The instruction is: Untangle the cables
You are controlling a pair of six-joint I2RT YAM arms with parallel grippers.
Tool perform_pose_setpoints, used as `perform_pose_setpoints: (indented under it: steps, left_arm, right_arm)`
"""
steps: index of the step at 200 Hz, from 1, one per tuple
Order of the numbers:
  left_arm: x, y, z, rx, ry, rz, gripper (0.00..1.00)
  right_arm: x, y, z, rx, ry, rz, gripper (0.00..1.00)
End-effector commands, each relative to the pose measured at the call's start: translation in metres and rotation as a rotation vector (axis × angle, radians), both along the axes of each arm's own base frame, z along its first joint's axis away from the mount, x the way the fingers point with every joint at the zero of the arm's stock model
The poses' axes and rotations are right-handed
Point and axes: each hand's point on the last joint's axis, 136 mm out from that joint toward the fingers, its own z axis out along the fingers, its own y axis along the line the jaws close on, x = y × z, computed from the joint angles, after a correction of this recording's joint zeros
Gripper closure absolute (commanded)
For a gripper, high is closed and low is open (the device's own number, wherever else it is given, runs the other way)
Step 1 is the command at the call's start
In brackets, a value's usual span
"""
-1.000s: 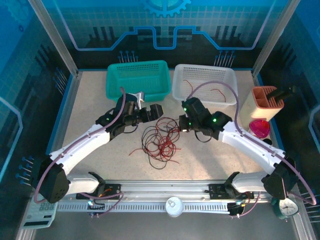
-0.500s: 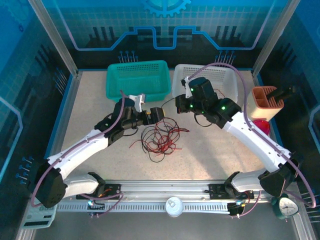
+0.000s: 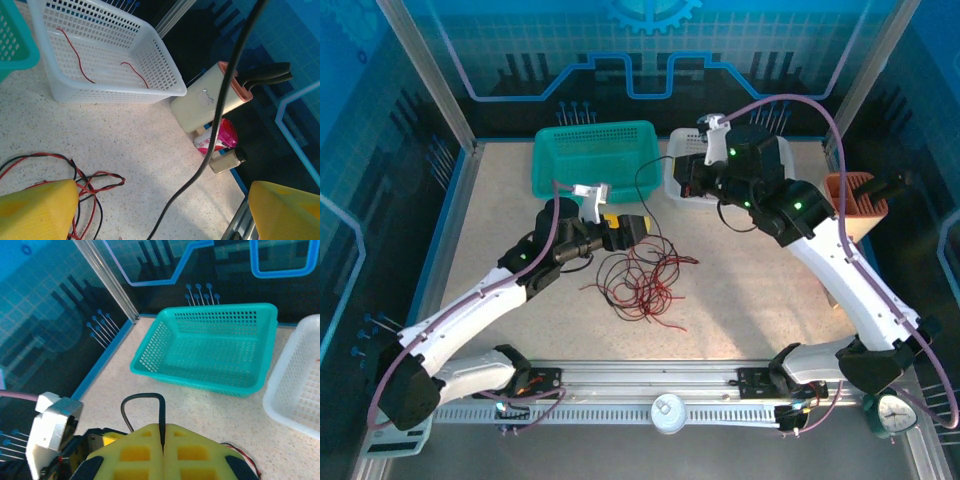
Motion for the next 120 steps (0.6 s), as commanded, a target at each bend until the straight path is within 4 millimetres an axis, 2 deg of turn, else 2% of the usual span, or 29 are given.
perform_pose_setpoints:
  steps: [1,56,98,120]
  left_arm:
    - [-0.003,-0.005,0.033,-0.028,-0.098,-0.032,0.12]
    - [0.004,-0.014,0.041,-0.031,-0.118,-0.039,0.17]
    - [0.008,-0.032,0.052,-0.049,-0.141,-0.079,0.19]
    - [0.012,-0.040,0.056,-0.052,-0.145,-0.092,0.24]
  right_arm:
    - [0.000,0.001,0.020,0.035,-0.046,0.034,1.00]
    - [-0.004,0.004,0.048,0.109,-0.081,0.081,1.00]
    - [-0.010,0.007,0.072,0.165,-0.115,0.116,1.00]
    - [-0.011,0.006,0.079,0.182,-0.126,0.119,1.00]
